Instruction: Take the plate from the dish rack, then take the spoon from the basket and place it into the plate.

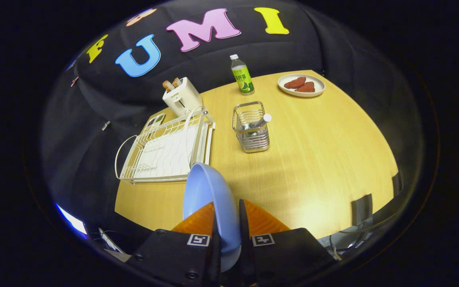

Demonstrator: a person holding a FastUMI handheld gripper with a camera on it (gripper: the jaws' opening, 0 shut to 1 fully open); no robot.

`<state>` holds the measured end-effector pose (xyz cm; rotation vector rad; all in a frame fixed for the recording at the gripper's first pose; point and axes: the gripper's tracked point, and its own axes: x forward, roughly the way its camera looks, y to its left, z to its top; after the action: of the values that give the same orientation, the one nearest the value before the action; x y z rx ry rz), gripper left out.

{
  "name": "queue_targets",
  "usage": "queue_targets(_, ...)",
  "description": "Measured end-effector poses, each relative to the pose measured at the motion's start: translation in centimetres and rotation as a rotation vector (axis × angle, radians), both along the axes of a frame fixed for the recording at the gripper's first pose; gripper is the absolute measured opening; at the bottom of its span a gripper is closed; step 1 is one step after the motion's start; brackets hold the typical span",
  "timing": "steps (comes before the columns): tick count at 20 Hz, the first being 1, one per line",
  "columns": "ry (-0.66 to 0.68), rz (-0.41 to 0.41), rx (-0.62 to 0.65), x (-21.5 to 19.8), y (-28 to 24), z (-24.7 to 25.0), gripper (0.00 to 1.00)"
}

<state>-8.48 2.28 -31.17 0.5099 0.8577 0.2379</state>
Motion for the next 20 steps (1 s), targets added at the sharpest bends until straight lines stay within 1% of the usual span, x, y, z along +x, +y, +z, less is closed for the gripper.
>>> queue_targets(2, 0.006, -0.007, 0.018, 1.0, -0.1, -1.9, 0.24)
queue_targets(4, 0.007, 0.019, 0.000, 1.1, -0.5, -3.5, 0.24)
queue_targets(6, 0.027, 0.050, 0.020, 1.1, -0.2, -5.1, 0.24)
queue_targets(7, 0.032, 0.051, 0.049, 1.1, -0.2, -5.2, 0.24)
queue_targets(10, 0.031, 0.050, 0.074, 1.5, -0.7, -6.6, 0.24)
queue_targets(12, 0.049, 0.036, 0.061, 1.6, -1.5, -7.7, 0.25)
queue_targets(15, 0.082, 0.021, 0.025, 1.7, -2.4, -9.2, 0.31)
queue_targets(17, 0.092, 0.016, -0.024, 1.7, -3.1, -10.3, 0.37)
queue_targets(18, 0.097, 0.017, -0.038, 1.5, -3.5, -10.5, 0.35)
queue_targets(19, 0.099, 0.012, -0.043, 1.5, -3.6, -10.6, 0.41)
queue_targets(20, 0.094, 0.006, -0.040, 1.6, -3.7, -10.5, 0.44)
